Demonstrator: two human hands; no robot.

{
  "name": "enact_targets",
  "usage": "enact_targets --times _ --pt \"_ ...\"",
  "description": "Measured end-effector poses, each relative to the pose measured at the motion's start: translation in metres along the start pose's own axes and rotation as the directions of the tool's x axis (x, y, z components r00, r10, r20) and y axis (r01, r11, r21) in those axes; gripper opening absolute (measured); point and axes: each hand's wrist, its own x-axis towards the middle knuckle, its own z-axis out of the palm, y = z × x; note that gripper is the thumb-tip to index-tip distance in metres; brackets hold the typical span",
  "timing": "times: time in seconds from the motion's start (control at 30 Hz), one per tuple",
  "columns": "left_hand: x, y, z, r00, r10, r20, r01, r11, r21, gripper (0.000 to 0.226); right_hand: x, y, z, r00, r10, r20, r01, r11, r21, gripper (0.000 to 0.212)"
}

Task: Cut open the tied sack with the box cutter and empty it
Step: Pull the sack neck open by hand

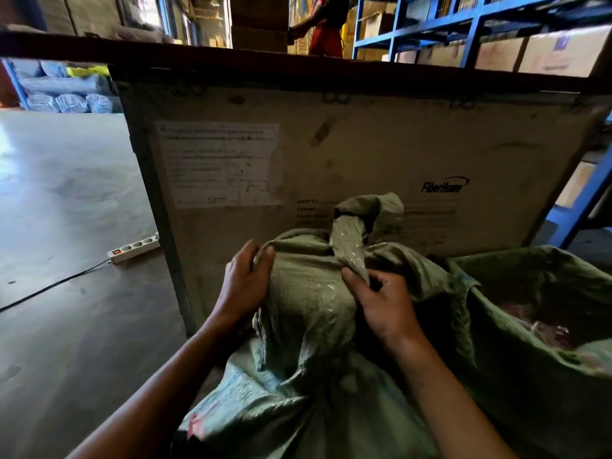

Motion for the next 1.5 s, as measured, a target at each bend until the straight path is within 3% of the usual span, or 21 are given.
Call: enact_targets --times 0.07,0.17,0.23,0.3,0.33,0.37,0.4,0.47,0.57,0.73,0.83,0.9,0.93,1.0,1.07,1.13,1.2,1.27,1.33,1.4,1.5 --pt "0.004 0.008 0.002 1.000 -0.031 0.005 0.031 0.991 -0.128 0.026 0.000 -0.007 -0.006 0.999 0.035 0.005 -0.035 0.999 0.013 0.014" --pt "0.006 0.013 -0.007 0.969 -0.041 0.245 0.113 0.951 -0.288 0.017 0.006 -0.007 -0.024 0.956 0.276 0.095 -0.290 0.938 0.188 0.048" --pt "0.006 0.013 -0.010 0.895 -0.108 0.433 0.274 0.898 -0.343 0.025 0.009 -0.008 -0.031 0.914 0.369 0.168 -0.397 0.898 0.188 0.062" --pt "0.005 0.017 -0.005 0.773 -0.277 0.571 0.512 0.803 -0.304 0.037 0.010 -0.008 -0.028 0.937 0.317 0.144 -0.331 0.940 0.083 0.053" --pt "0.004 0.018 -0.002 0.736 -0.325 0.594 0.530 0.822 -0.207 0.044 0.010 -0.008 -0.024 0.955 0.273 0.117 -0.276 0.961 0.014 0.043" --pt "0.003 0.018 0.001 0.754 -0.351 0.555 0.476 0.874 -0.095 0.045 0.010 -0.010 -0.020 0.970 0.231 0.081 -0.227 0.972 -0.052 0.034" --pt "0.005 0.016 0.004 0.823 -0.345 0.451 0.404 0.914 -0.038 0.038 0.011 -0.010 -0.020 0.979 0.198 0.040 -0.193 0.976 -0.103 0.028" --pt "0.018 0.008 0.005 0.941 -0.296 0.166 0.310 0.948 -0.068 0.022 0.012 -0.012 -0.025 0.991 0.129 -0.023 -0.130 0.985 -0.116 0.022" --pt "0.039 0.007 0.000 0.974 -0.228 0.003 0.228 0.973 -0.033 0.027 0.013 -0.014 -0.034 0.993 0.081 -0.083 -0.087 0.994 -0.073 0.020" --pt "0.048 0.012 0.009 0.986 -0.152 -0.069 0.163 0.966 0.199 0.029 0.007 -0.012 -0.035 0.984 0.088 -0.155 -0.085 0.996 0.027 0.019" --pt "0.042 0.014 0.004 0.943 -0.331 0.024 0.331 0.934 -0.136 0.047 0.010 -0.015 -0.037 0.951 0.210 -0.226 -0.170 0.968 0.182 0.023" --pt "0.016 0.023 0.005 0.958 -0.285 -0.021 0.282 0.954 -0.098 0.067 0.016 -0.019 -0.035 0.942 0.266 -0.203 -0.216 0.947 0.237 0.024" --pt "-0.002 0.026 0.009 0.983 -0.168 -0.081 0.167 0.986 -0.014 0.065 0.020 -0.020 -0.032 0.945 0.278 -0.172 -0.235 0.943 0.236 0.024" --pt "-0.037 0.037 0.022 1.000 0.009 -0.025 -0.007 0.996 0.087 0.052 0.024 -0.026 -0.021 0.957 0.278 -0.084 -0.255 0.942 0.218 0.025" --pt "-0.052 0.031 0.037 0.988 0.044 0.147 -0.061 0.992 0.114 0.033 0.026 -0.032 -0.012 0.973 0.228 0.038 -0.231 0.954 0.192 0.031" --pt "-0.044 0.018 0.036 0.988 -0.005 0.152 0.008 1.000 -0.014 0.009 0.024 -0.028 -0.009 0.975 0.186 0.122 -0.198 0.976 0.093 0.037" --pt "-0.031 0.013 0.022 0.968 -0.183 0.170 0.222 0.942 -0.251 0.019 0.019 -0.013 -0.009 0.967 0.225 0.116 -0.216 0.973 -0.083 0.050" --pt "-0.023 0.013 0.008 0.926 -0.309 0.217 0.373 0.841 -0.391 0.014 0.014 0.007 -0.010 0.940 0.310 0.144 -0.295 0.948 -0.117 0.069" --pt "-0.019 0.014 0.001 0.886 -0.395 0.244 0.464 0.756 -0.461 0.021 0.012 0.026 -0.009 0.913 0.349 0.213 -0.332 0.937 -0.112 0.062" --pt "-0.014 0.013 -0.001 0.834 -0.481 0.272 0.544 0.631 -0.553 0.021 0.004 0.036 0.000 0.924 0.294 0.246 -0.238 0.943 -0.234 0.048" --pt "-0.006 -0.004 -0.007 0.721 -0.591 0.363 0.666 0.445 -0.599 0.029 -0.011 0.053 0.019 0.914 0.337 0.226 -0.319 0.941 -0.114 0.053"
